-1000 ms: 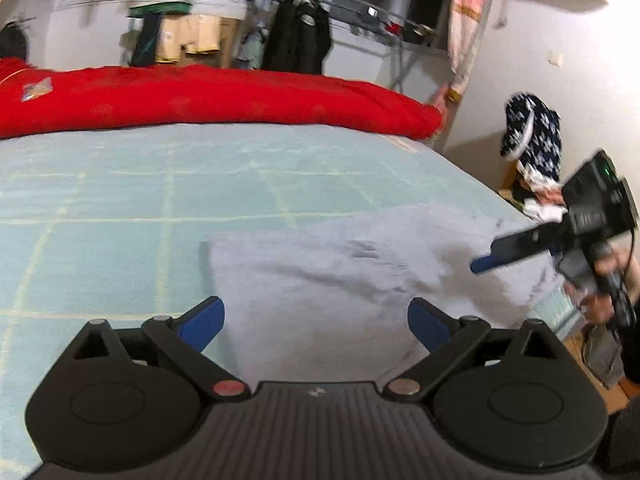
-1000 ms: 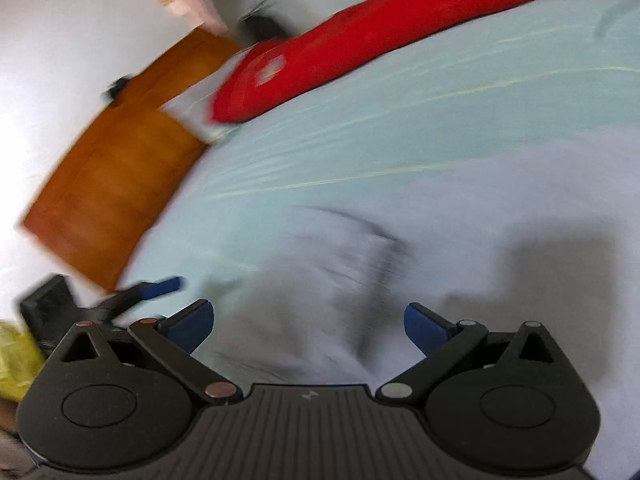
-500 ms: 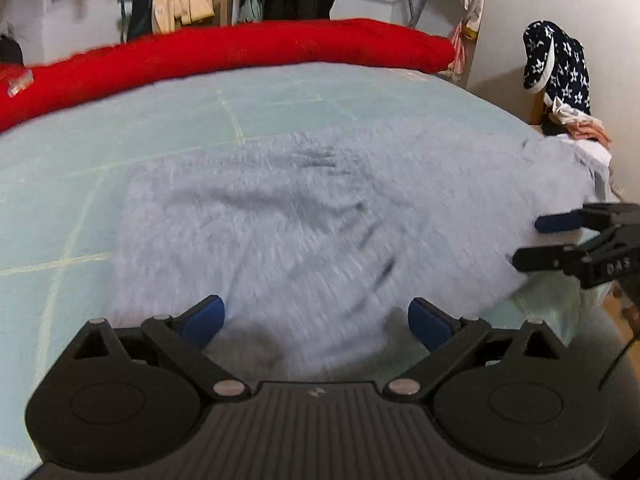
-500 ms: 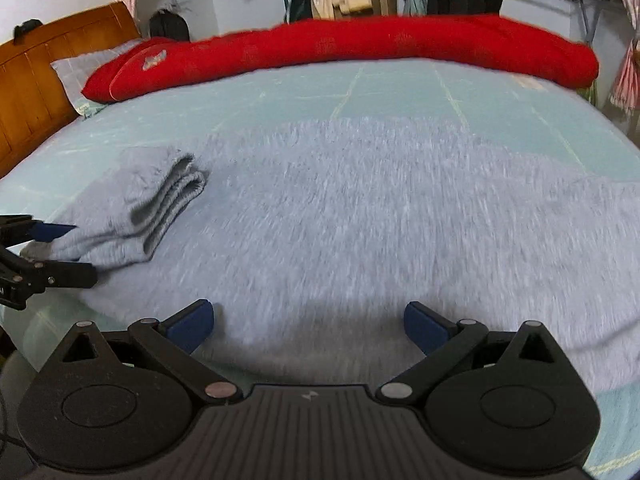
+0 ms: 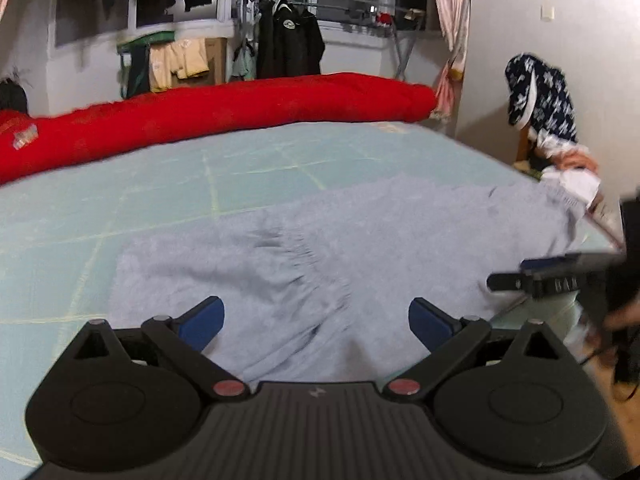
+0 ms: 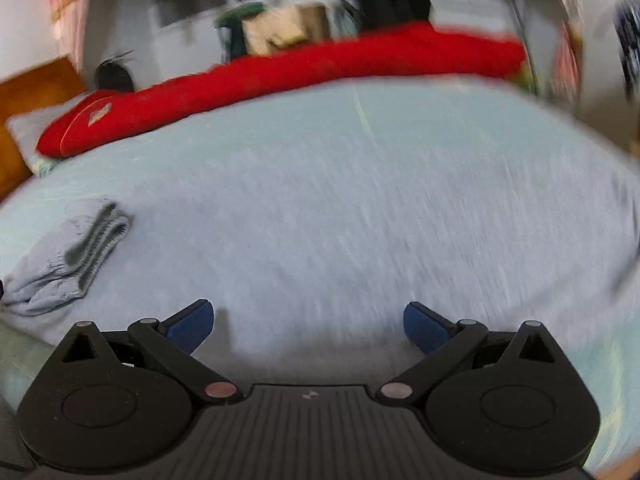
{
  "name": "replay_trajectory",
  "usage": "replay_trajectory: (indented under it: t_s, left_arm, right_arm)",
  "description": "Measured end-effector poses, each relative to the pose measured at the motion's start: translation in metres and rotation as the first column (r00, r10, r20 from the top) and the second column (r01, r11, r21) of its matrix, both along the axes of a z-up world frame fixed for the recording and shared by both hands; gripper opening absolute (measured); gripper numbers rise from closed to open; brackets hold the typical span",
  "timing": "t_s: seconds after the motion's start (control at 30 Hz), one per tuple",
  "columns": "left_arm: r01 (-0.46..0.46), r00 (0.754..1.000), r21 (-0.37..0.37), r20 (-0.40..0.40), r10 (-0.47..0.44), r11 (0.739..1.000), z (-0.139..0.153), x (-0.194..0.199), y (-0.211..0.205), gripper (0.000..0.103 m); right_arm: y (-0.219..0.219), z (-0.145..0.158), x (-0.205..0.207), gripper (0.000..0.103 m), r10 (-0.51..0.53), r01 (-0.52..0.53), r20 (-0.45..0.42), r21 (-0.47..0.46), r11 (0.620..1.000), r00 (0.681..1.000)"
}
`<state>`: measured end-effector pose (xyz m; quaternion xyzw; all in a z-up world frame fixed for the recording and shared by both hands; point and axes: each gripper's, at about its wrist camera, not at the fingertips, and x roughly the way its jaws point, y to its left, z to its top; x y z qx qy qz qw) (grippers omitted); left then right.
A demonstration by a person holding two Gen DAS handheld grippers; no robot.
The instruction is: Fold clothes
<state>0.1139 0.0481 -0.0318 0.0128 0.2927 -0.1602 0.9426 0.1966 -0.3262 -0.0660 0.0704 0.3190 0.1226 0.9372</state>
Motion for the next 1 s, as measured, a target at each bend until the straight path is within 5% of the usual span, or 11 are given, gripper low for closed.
replay_trajectory:
  t_s: [0.27, 0.37, 0.47, 0.63, 0.77, 0.93, 1.0]
  left_arm:
    - [-0.113, 0.978, 0.01, -0.177, 0.113, 0.994, -0.034, 0.034, -0.002, 0.099]
    - [-0.134, 0.975, -0.04, -0.182, 0.125, 0.99, -0.04, 0.034, 0.004, 0.1]
    - [-0.141, 0.974, -0.066, -0.188, 0.126, 0.988, -0.04, 0.035, 0.01, 0.1]
    - [-0.159, 0.971, -0.065, -0.19, 0.144, 0.985, -0.04, 0.039, 0.011, 0.1]
    - [-0.174, 0.969, -0.068, -0.19, 0.159, 0.982, -0.039, 0.04, 0.009, 0.101]
    - [-0.178, 0.967, -0.068, -0.196, 0.162, 0.982, -0.037, 0.04, 0.011, 0.101]
    - [-0.182, 0.966, -0.073, -0.197, 0.165, 0.981, -0.036, 0.039, 0.013, 0.101]
  right_arm:
    - [-0.017, 0.021, -0.012, 0.103, -0.022, 0.024, 0.124, -0.017, 1.0, 0.992]
    - [-0.028, 0.022, 0.01, 0.103, -0.057, 0.069, 0.142, -0.081, 0.994, 0.988]
    - [-0.047, 0.003, 0.031, 0.103, -0.13, 0.132, 0.034, -0.077, 0.988, 0.991]
    - [-0.07, -0.011, -0.001, 0.103, -0.132, 0.132, 0.076, -0.002, 0.991, 0.988]
    - [-0.073, 0.008, -0.001, 0.103, -0.145, 0.147, 0.076, -0.017, 0.989, 0.986]
    - [-0.072, 0.027, 0.047, 0.103, -0.151, 0.167, 0.146, -0.105, 0.98, 0.978]
    - [-0.08, 0.021, 0.066, 0.103, -0.209, 0.219, 0.095, -0.113, 0.969, 0.973]
